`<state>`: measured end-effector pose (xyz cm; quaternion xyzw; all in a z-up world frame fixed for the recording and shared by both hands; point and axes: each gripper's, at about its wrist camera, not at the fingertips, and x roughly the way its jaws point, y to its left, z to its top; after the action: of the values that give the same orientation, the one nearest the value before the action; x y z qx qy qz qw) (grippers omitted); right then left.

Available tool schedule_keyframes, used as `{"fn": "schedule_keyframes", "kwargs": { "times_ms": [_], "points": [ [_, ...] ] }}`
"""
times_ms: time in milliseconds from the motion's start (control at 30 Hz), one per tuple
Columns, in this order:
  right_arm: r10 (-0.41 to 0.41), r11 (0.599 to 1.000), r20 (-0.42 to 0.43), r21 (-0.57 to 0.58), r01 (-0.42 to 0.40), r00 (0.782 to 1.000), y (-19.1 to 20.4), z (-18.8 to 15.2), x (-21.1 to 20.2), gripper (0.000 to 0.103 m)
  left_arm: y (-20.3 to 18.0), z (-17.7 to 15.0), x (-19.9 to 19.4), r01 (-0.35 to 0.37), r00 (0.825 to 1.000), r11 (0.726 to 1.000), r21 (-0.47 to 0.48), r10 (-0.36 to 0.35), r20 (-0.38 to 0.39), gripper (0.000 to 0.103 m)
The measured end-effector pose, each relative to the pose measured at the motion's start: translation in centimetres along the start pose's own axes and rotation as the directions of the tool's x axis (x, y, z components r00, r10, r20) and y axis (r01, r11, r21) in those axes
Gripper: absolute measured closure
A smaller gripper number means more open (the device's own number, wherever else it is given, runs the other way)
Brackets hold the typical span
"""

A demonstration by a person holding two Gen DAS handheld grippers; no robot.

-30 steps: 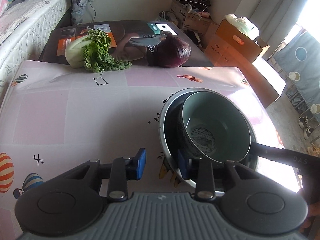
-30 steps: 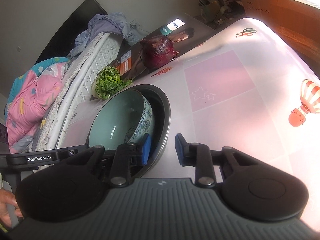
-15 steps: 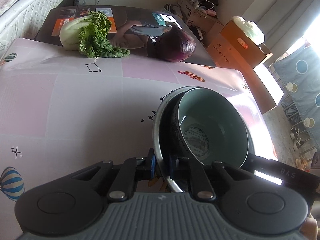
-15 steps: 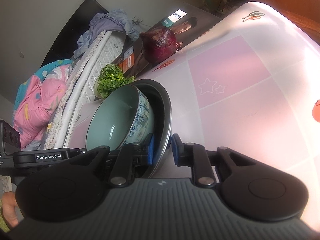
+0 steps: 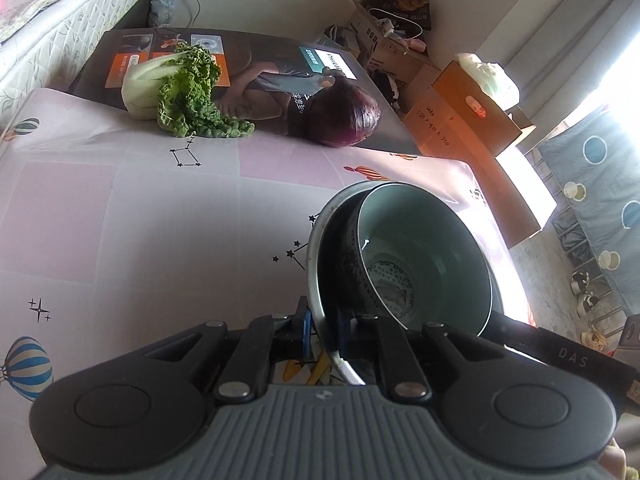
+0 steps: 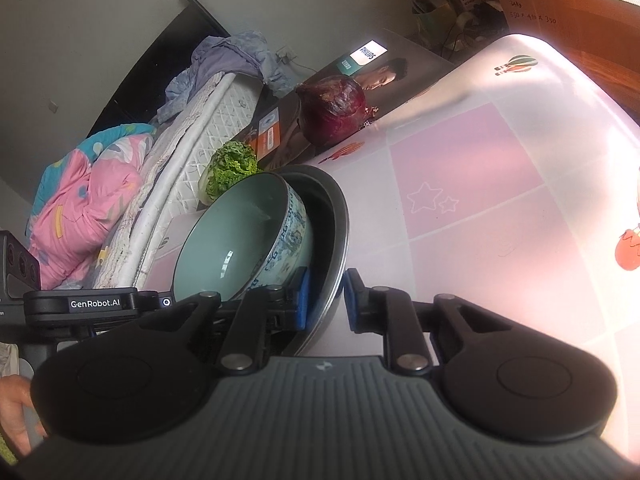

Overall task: Organize plates and bowls
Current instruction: 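Lift the steel bowl with the green bowl and carry it onto the white plate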

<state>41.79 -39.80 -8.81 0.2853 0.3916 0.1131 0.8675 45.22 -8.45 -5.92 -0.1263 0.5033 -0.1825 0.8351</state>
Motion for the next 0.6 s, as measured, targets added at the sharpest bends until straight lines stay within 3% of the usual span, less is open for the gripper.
{"fn": "schedule_keyframes", "kwargs": {
  "times_ms": [300,467,600],
  "points": [
    [0.028,0.997,0.070,-0.075,-0.023,0.997,4.4,0.4,-5.8,0.085,-1.1,-0.9,-6.4,0.046,0.995,0.999,0.000,-0.046,0.087,0.090],
    [0.063,0.996,0.056,-0.065,-0.059,0.996,5.9,-1.9,-8.6,0.085,-0.7,-3.3,-9.9,0.054,0.993,0.998,-0.019,-0.052,0.107,0.091],
    [0.073,0.995,0.020,-0.062,-0.072,0.997,7.0,-5.8,-10.5,0.085,0.1,-6.4,-12.2,0.036,0.994,0.999,-0.035,-0.032,0.108,0.091]
  ]
}}
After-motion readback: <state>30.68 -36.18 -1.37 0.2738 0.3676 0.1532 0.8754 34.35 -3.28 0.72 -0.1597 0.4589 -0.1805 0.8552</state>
